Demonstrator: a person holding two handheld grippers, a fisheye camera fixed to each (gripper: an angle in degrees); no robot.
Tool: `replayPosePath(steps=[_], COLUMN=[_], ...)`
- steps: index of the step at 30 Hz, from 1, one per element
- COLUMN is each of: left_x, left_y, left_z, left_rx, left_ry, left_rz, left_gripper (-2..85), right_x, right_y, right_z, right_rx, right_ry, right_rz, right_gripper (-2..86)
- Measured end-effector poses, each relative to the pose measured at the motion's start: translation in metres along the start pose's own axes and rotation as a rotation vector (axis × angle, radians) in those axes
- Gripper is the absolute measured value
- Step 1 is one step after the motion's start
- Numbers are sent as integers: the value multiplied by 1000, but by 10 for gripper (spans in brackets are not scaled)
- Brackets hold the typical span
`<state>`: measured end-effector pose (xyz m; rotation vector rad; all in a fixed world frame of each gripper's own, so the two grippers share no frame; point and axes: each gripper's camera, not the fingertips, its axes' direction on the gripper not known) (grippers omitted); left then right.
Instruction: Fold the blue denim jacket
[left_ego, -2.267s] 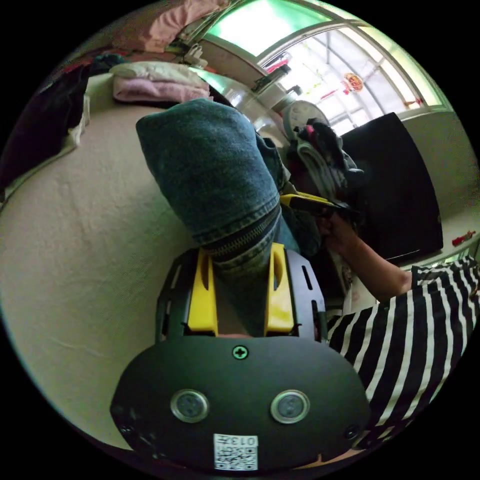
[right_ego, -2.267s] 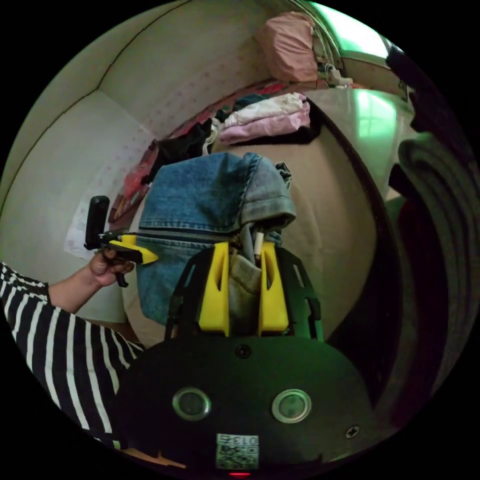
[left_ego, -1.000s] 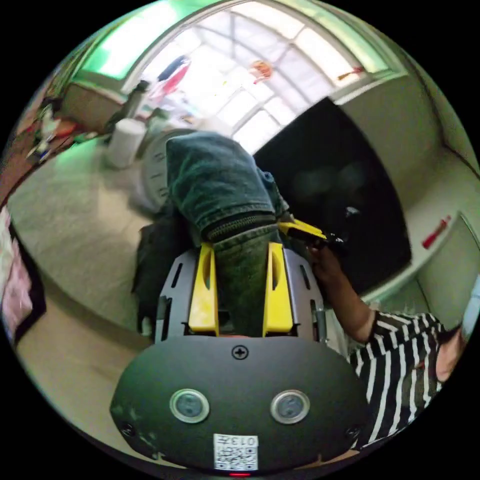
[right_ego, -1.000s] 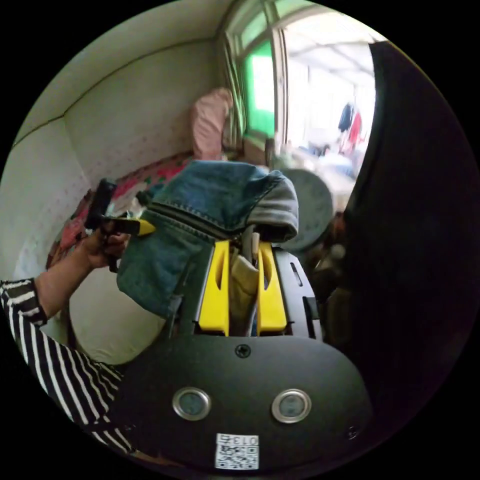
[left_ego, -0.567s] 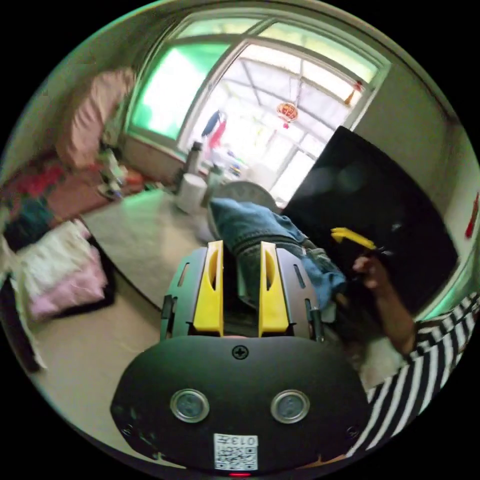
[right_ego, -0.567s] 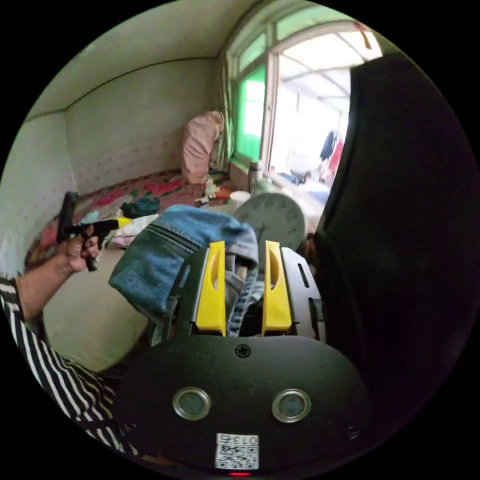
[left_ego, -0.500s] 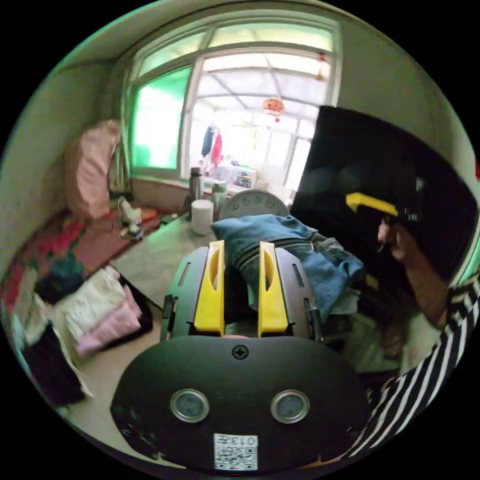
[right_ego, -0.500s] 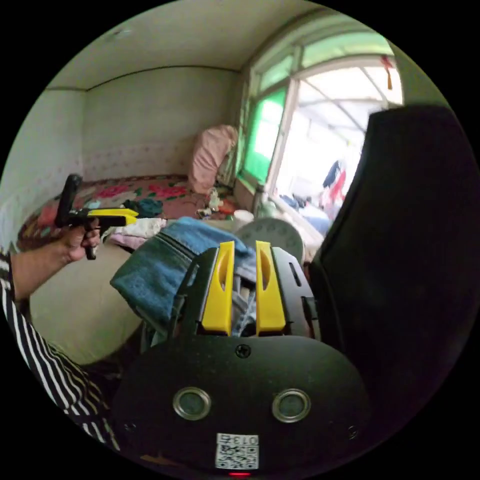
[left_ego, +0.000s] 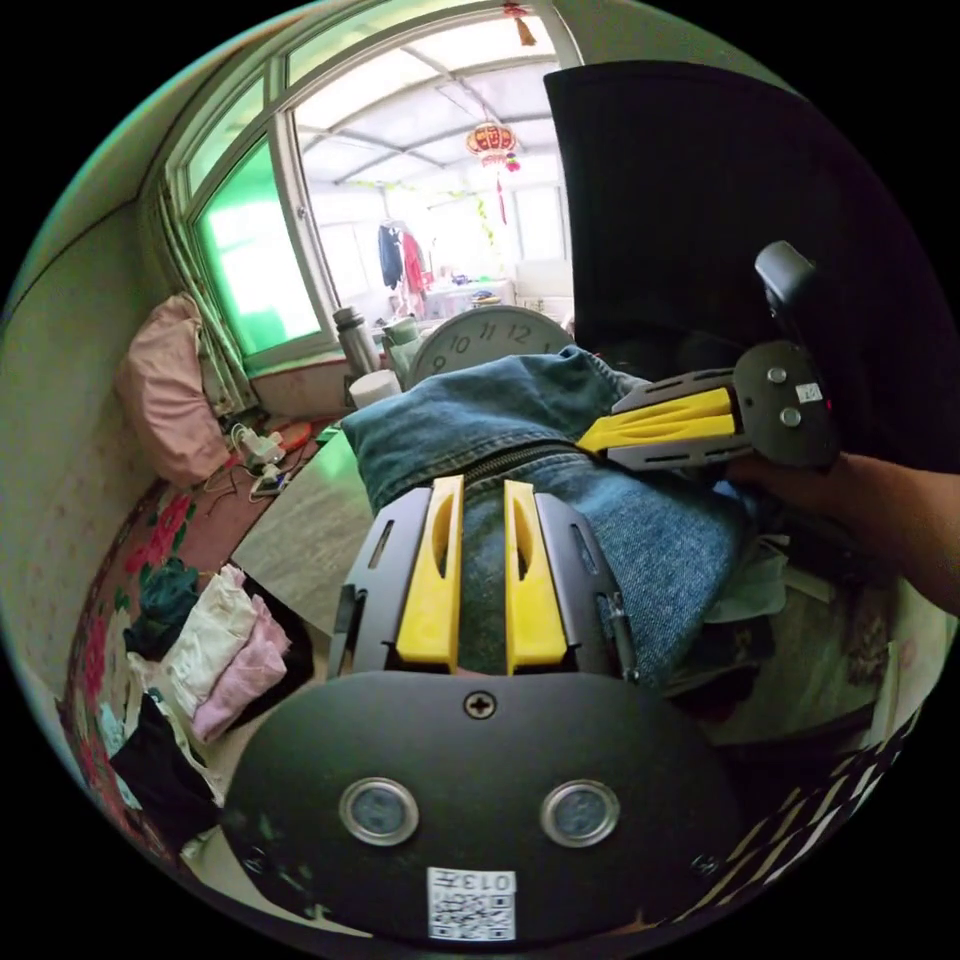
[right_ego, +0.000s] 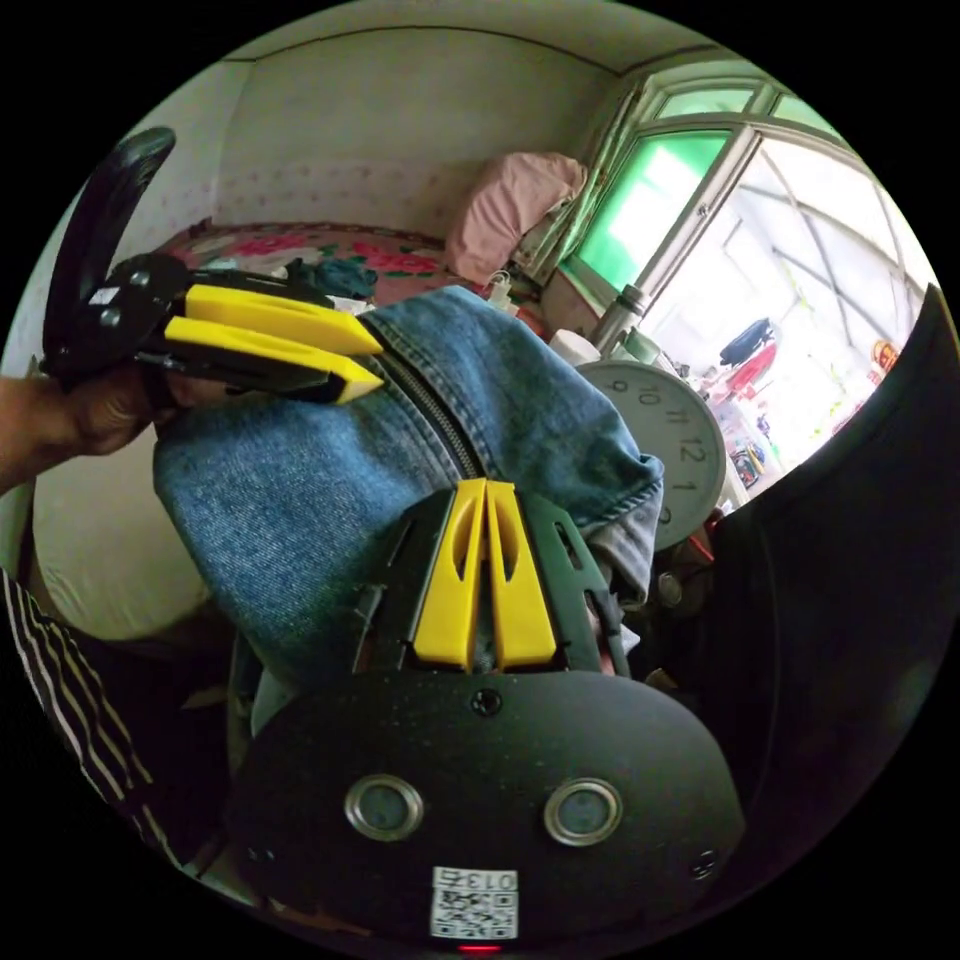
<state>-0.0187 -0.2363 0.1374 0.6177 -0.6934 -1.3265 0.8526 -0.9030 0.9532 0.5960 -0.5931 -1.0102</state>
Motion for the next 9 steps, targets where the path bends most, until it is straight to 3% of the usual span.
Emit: replayPosePath(steps=[4, 9], left_x=[-8, -68], left_y=[6, 78], left_z=[-6, -65], left_rx=[0, 154], left_ry=[46, 103], left_rz=[23, -191], left_gripper=[37, 16], right_x=[-34, -57], right_y=[-15, -33], right_z=[11, 12], right_rx=[18, 50], right_ry=[98, 192], right_rz=[-46, -70], right_gripper=[-2, -1])
